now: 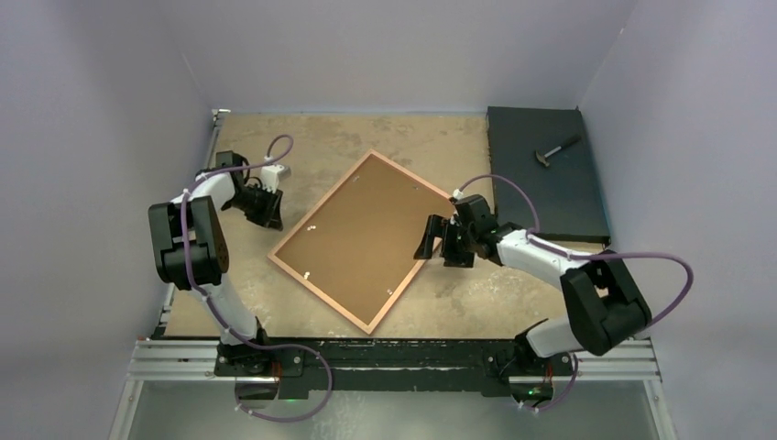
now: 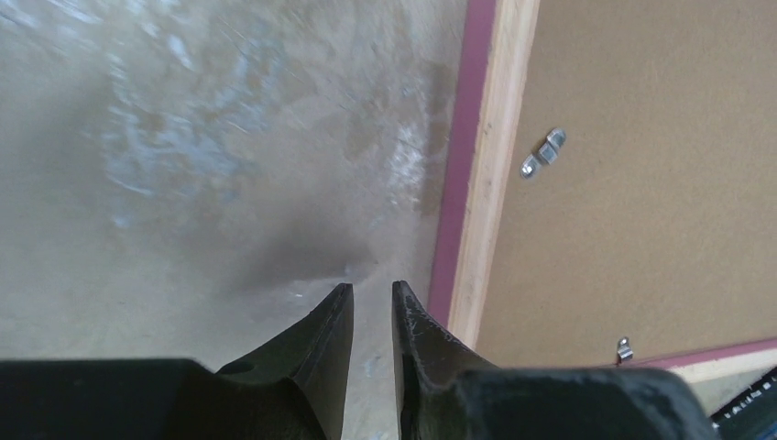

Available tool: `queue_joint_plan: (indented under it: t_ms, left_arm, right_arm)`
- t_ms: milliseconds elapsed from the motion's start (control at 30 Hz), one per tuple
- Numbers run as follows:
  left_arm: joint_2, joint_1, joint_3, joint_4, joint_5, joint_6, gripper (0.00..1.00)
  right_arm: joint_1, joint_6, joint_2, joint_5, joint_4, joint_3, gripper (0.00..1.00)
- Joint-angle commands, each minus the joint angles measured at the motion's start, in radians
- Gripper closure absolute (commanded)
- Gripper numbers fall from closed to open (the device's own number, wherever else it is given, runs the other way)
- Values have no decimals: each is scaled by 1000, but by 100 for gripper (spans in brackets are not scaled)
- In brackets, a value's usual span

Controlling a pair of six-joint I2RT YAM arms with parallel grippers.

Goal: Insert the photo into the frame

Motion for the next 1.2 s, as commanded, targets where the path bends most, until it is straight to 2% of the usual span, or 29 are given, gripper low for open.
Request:
queue_joint_plan:
  t_ms: [0,333,500,633,733,867,1000,1167]
  left_arm:
    - [-35,-3,-62,-5,73,37,80]
    - [-43,-27,-142,-33,128,74,82]
    - [-86,-91,-176,-33,151,50,82]
    - [-139,-99,-186,-46,155,38,80]
    - [-166,-94,-182,-46,98,30,79]
    - [-178,-31,-148,-62,68,50,78]
    - [-173,-18,-95,-111,150,38,72]
    - [-144,-36,-83,-138,248,20,62]
  right_arm:
    - [-2,55,53,-98,187,9,1]
    - [-126,5,208,-41,211,160,1]
    - [-135,-18,262,-33,200,243,1]
    - [-137,-27,321,-28,215,287,1]
    - [-145,-56,357,44,145,346,1]
    - [-144,-73,260,192,63,328,1]
    - [-144,-87,151,295,44,318,1]
    - [-96,-56,88,239,82,319,2]
